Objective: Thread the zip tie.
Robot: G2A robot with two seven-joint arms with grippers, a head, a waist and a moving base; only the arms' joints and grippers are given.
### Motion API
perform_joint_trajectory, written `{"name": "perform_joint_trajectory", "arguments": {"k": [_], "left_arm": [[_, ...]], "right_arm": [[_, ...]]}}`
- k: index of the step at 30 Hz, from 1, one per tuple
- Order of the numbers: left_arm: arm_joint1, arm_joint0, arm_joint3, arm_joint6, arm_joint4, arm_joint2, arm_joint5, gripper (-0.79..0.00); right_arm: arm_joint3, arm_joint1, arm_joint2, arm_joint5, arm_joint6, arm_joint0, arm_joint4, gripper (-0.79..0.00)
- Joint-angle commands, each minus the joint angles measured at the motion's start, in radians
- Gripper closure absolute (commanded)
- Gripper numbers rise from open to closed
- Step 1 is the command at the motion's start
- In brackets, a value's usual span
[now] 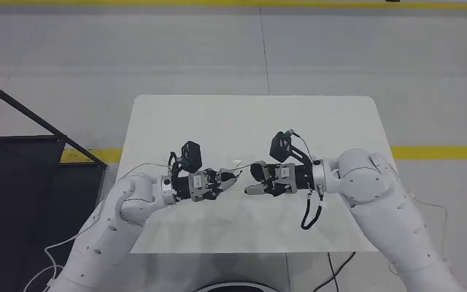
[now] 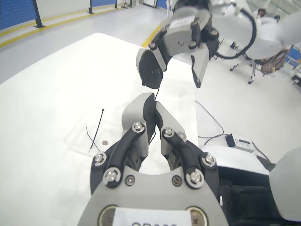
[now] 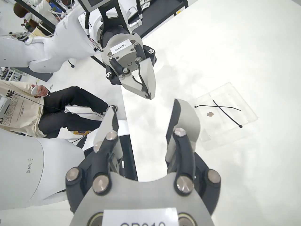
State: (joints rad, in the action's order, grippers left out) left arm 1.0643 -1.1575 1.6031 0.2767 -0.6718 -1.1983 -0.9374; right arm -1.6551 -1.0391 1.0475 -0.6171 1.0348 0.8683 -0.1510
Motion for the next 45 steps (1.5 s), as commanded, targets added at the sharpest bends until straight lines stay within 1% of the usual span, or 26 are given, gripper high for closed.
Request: {"name": "perform_joint_trajectory", "arguments": {"k": [1,5,6,15,17,20,22,23,25,27,32,35,37,40,45], "left_arm": [[0.002,-0.004,-0.018,-0.049,0.035,-0.003,-0.005,0.000],[0.009,-0.004,-0.056,-0.120,0.098,0.006,-0.017,0.000],[0.009,-0.004,-0.056,-0.120,0.098,0.006,-0.017,0.000],[0.009,-0.004,-0.056,-0.120,0.098,0.006,-0.017,0.000],[0.011,-0.012,-0.051,-0.123,0.106,0.012,0.000,0.000],[0.016,-0.015,-0.055,-0.144,0.129,0.020,0.051,0.000],[0.022,-0.013,-0.065,-0.169,0.144,0.030,0.070,0.000],[0.025,-0.011,-0.070,-0.182,0.150,0.034,0.077,0.000],[0.031,-0.009,-0.080,-0.214,0.175,0.045,0.078,0.000],[0.036,-0.005,-0.091,-0.238,0.199,0.053,0.075,0.000],[0.044,0.008,-0.113,-0.257,0.217,0.064,0.069,0.000],[0.050,0.013,-0.120,-0.262,0.214,0.076,0.070,0.000],[0.053,0.016,-0.126,-0.263,0.211,0.083,0.070,0.000],[0.058,0.021,-0.133,-0.262,0.208,0.092,0.070,0.000],[0.063,0.026,-0.134,-0.262,0.183,0.097,0.073,0.000]], "right_arm": [[-0.003,0.003,0.011,-0.023,-0.034,0.027,-0.015,-0.785],[-0.016,0.005,0.012,-0.075,-0.126,0.080,-0.063,-0.785],[-0.018,0.005,0.014,-0.064,-0.145,0.089,-0.091,-0.785],[-0.030,0.003,0.007,-0.045,-0.168,0.097,-0.117,-0.785],[-0.036,-0.002,-0.013,-0.030,-0.201,0.097,-0.137,-0.785],[-0.018,-0.012,-0.046,-0.054,-0.256,0.088,-0.143,-0.785],[-0.002,-0.019,-0.059,-0.044,-0.300,0.078,-0.176,-0.782],[0.002,-0.022,-0.068,-0.038,-0.321,0.076,-0.190,-0.760],[0.015,-0.028,-0.080,-0.034,-0.357,0.072,-0.209,-0.686],[0.033,-0.033,-0.090,-0.042,-0.389,0.073,-0.213,-0.579],[0.072,-0.043,-0.107,-0.052,-0.446,0.067,-0.225,-0.480],[0.085,-0.050,-0.121,-0.041,-0.476,0.062,-0.242,-0.468],[0.090,-0.055,-0.129,-0.030,-0.497,0.058,-0.255,-0.431],[0.100,-0.062,-0.139,-0.015,-0.522,0.051,-0.264,-0.416],[0.117,-0.071,-0.150,0.006,-0.537,0.036,-0.268,-0.360]]}}
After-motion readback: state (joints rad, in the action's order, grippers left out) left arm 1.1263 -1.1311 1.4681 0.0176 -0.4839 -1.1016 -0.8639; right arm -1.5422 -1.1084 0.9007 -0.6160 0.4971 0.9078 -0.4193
